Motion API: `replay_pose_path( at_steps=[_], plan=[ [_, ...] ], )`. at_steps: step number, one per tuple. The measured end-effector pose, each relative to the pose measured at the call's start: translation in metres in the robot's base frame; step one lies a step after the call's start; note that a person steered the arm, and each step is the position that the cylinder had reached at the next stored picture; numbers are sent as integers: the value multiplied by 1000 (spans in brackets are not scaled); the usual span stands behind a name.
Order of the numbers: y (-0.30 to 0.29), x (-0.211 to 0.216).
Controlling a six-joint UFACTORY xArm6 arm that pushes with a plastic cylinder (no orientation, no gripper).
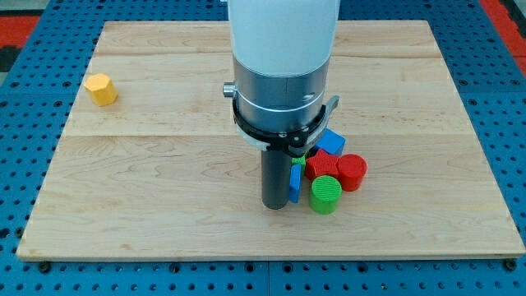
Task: Push the hexagon into the group of blocks
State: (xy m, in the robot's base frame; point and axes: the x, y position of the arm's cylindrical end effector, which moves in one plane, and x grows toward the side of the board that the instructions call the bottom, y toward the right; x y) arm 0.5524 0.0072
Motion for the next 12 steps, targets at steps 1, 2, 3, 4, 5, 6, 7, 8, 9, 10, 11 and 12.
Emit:
replay_pose_path(
  at_steps=[1,2,3,4,5,6,7,8,9,10,11,12],
  plan=[
    [-69,-7],
    [-173,-54],
    [-277,-156],
    [-303,-201],
    [-211,-207],
    [-128,-172],
    [-239,-179],
    [-194,-150],
    [-88,-145],
    [-29,-148],
    [-132,-156],
    [-109,-102]
  ],
)
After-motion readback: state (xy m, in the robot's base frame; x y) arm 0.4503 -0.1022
